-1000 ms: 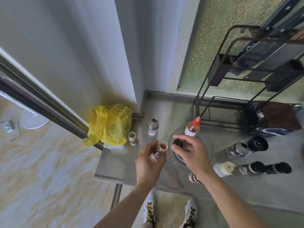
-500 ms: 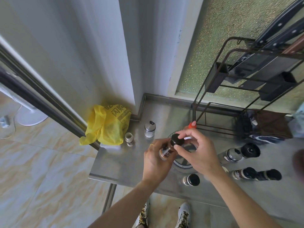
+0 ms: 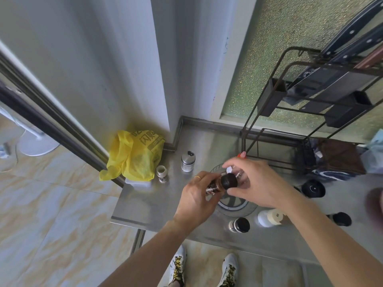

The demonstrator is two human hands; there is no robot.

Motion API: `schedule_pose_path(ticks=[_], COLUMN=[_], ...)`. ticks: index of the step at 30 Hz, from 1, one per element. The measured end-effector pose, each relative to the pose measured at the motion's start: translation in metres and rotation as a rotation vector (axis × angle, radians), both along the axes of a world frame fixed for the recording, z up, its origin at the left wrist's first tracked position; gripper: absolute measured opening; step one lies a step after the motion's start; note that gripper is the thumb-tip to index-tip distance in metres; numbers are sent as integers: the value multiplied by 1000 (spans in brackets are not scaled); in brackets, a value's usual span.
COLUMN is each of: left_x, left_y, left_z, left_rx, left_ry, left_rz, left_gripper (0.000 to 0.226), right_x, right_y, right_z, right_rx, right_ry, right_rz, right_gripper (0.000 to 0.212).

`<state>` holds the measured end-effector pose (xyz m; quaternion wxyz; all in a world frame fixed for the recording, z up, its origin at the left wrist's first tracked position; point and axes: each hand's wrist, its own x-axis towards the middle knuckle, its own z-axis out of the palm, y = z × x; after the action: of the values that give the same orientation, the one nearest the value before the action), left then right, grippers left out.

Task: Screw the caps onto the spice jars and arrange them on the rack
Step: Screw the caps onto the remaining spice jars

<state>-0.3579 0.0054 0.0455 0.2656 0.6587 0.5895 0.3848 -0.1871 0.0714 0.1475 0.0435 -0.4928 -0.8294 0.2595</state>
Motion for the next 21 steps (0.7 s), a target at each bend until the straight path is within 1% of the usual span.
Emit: schedule_pose_path(ticks=[1, 2, 3, 4, 5, 6, 8, 10, 11, 13, 14, 15, 17, 18, 19, 21], left_x=[0, -1, -1, -2, -2, -3, -3, -3, -4, -4, -4, -4, -5, -5, -5, -5], left_y=[0, -1, -2, -3, -2, -2, -1, -1, -2, -1, -2, -2, -3, -3, -2, -2], left_z=[-1, -1, 0, 2, 2, 3, 3, 2, 1, -1, -2, -4, -5, -4, -4, -4], left_rx=[7, 11, 10, 8, 6, 5, -3, -2, -4, -6, -3, 0, 1, 6, 11, 12], left_ry=[12, 15, 11, 9, 10, 11, 14, 23, 19, 21, 26, 25, 12, 12, 12, 9], left_rz=[-5, -11, -16, -18, -17, -14, -12, -18, -18, -12, -10, -10, -7, -5, -3, -9], left_gripper=[35, 35, 35, 35, 34, 34, 34, 33, 33, 33, 34, 34, 33, 33, 32, 32], right_x=[-1, -2, -3, -3, -3, -4, -5, -5, -5, -4, -4, -4, -2, -2, -2, -3], right_y=[0, 1, 0, -2, -3, -3, -4, -5, -5, -5, -5, -6, -7, -6, -6, -7], right_z=[0, 0, -2, -3, -5, -4, -6, -5, -5, -8, -9, -9, -11, -13, -15, -17], right_rx=[-16, 9, 33, 27, -11, -64, -120, -138, -130, -130, -138, -133, -75, -53, -46, -71], right_ry=[-31, -88, -147, -147, -119, -60, -30, -50, -61, -42, -45, -56, -119, -138, -110, -59], right_rz=[6, 16, 29, 1, -39, -81, -117, -139, -143, -111, -107, -117, -174, -165, -137, -109], right_gripper=[26, 23, 31, 39, 40, 37, 36, 54, 57, 38, 34, 39, 66, 64, 52, 43])
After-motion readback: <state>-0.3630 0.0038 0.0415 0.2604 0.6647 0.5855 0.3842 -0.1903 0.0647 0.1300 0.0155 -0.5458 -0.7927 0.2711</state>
